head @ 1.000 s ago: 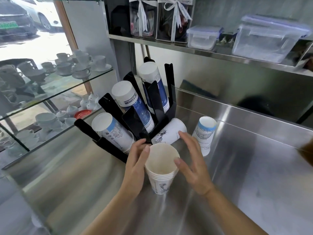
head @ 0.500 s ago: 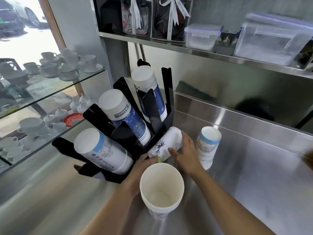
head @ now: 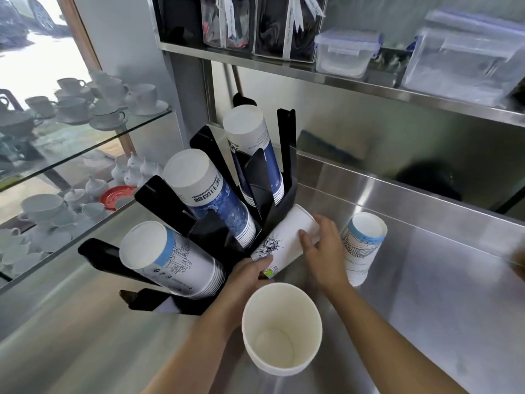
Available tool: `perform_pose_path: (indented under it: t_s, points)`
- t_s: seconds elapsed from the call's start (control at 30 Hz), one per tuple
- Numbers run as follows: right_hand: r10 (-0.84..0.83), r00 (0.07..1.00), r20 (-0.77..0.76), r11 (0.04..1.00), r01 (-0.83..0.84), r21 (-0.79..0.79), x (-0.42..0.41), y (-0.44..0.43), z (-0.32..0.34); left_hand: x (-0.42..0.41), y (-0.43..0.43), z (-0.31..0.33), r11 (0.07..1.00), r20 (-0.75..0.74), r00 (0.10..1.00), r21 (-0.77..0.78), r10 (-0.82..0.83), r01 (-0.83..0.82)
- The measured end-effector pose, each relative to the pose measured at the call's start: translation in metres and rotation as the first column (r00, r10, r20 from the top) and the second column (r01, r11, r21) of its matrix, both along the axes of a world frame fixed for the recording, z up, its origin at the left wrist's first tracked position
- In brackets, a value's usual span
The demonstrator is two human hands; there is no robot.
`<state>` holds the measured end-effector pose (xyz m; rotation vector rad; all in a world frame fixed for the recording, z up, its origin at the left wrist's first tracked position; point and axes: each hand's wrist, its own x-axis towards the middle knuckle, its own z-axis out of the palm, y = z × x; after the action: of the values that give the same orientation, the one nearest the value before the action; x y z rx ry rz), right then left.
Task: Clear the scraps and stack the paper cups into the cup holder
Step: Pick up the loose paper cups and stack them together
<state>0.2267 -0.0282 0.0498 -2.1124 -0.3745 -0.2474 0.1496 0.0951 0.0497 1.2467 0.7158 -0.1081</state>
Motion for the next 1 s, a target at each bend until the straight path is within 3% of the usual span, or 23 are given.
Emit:
perform_pose_path:
  t_s: [0.2, 0.37, 0.53, 0.7, 0.87, 1.0]
  points:
    - [0.017, 0.997, 0.081, 0.976, -0.034, 0.216, -0.015, -0.003, 0.047, -0.012, -0.002, 0.026, 0.996, 0.198, 0.978, -0.079, 0.062, -0.047]
    - [0.041, 0.982, 0.183, 0.941, -0.1, 0.322, -0.035, -0.01, 0.083, -0.032, -0.01, 0.062, 0.992, 0.266, 0.959, -0.103, 0.098, -0.072]
    - [0.042, 0.95, 0.308, 0.91, -0.164, 0.381, -0.054, -0.02, 0.109, -0.051, -0.01, 0.095, 0.993, 0.409, 0.911, 0.072, 0.053, -0.09]
    - [0.039, 0.912, 0.408, 0.831, -0.256, 0.494, -0.075, -0.023, 0.149, -0.073, -0.007, 0.126, 0.98, 0.504, 0.863, 0.153, 0.033, -0.127]
    - [0.07, 0.854, 0.516, 0.84, -0.329, 0.431, -0.097, -0.032, 0.154, -0.094, -0.013, 0.128, 0.955, 0.539, 0.842, 0.242, 0.013, -0.169]
    - [0.143, 0.784, 0.604, 0.923, -0.326, 0.204, -0.112, -0.038, 0.13, -0.1, -0.018, 0.107, 0.957, 0.484, 0.875, 0.253, 0.004, -0.145]
